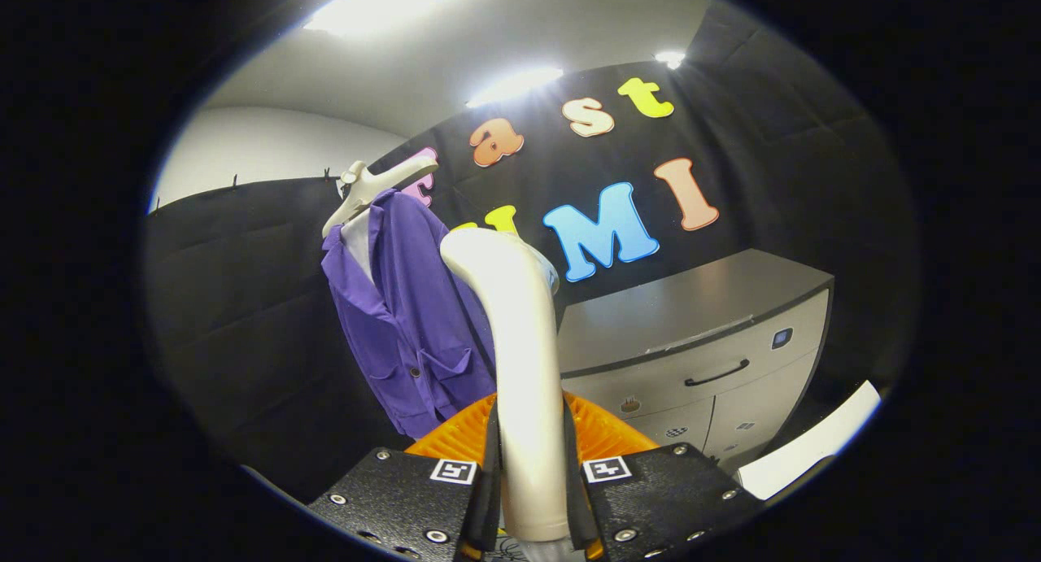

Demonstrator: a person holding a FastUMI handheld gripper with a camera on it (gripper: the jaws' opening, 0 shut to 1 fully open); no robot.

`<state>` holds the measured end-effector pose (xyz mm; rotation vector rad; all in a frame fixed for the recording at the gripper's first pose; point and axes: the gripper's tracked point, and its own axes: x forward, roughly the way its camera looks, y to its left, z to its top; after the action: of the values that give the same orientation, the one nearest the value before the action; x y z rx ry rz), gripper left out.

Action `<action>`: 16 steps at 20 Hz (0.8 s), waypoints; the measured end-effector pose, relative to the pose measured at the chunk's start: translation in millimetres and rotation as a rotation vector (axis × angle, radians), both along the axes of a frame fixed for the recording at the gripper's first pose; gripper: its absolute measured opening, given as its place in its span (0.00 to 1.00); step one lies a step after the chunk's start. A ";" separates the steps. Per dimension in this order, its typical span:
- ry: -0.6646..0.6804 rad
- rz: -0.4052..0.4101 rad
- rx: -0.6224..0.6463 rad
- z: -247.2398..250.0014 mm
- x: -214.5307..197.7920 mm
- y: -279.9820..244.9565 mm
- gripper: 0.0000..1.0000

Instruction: Iron the clothes twice with a garment steamer, once on the left side and once on the right side.

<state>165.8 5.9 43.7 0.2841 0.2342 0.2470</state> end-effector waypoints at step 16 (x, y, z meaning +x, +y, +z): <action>-0.192 0.064 -0.094 78.6 19.0 99.4 0.33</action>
<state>184.7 105.3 122.4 0.1586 0.0652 0.3233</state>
